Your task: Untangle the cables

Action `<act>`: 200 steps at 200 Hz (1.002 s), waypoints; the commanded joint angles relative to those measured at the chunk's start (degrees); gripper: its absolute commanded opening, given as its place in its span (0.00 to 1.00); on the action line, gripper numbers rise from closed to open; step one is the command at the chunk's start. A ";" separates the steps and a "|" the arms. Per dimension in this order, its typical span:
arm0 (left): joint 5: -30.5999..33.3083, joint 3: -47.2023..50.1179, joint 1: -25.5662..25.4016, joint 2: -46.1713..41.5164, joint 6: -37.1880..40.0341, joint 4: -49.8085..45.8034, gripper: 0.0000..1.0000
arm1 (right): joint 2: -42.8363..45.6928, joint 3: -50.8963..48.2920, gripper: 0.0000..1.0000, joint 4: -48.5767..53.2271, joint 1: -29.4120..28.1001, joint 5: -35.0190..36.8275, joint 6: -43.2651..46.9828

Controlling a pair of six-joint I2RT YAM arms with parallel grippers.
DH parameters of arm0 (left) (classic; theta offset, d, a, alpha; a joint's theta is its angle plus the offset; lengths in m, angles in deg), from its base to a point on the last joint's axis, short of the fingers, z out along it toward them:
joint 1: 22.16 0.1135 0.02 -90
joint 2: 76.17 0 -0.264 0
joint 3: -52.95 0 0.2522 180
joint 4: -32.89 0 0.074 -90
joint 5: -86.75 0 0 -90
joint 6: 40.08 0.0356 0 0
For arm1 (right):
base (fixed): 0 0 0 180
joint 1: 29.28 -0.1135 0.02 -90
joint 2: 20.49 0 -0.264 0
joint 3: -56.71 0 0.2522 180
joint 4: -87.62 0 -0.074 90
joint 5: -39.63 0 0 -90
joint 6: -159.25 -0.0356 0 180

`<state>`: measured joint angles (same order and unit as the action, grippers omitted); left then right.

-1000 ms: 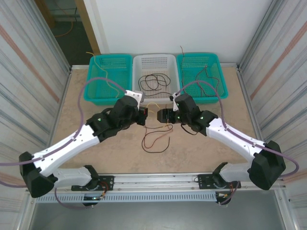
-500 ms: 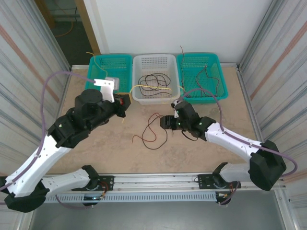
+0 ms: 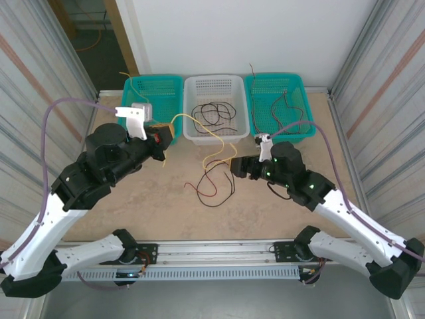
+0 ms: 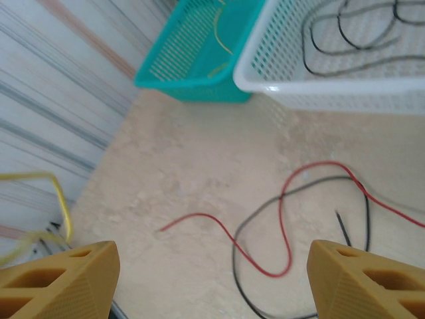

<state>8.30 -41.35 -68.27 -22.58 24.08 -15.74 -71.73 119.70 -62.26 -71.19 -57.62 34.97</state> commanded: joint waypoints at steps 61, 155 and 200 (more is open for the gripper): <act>6.82 0.85 0.40 -3.67 -0.62 4.86 0.00 | -1.96 7.31 0.76 -5.92 0.04 -4.13 -4.63; 5.95 0.30 0.49 -2.67 -0.39 4.98 0.00 | -8.48 14.16 0.56 -0.73 -0.85 -13.40 -0.79; 5.68 0.55 0.49 -2.96 -0.87 5.11 0.00 | -10.16 12.82 0.59 0.84 -1.77 -11.63 -0.87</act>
<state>13.33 -40.71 -68.22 -25.05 24.01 -13.14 -81.00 132.33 -62.98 -72.22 -68.90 32.81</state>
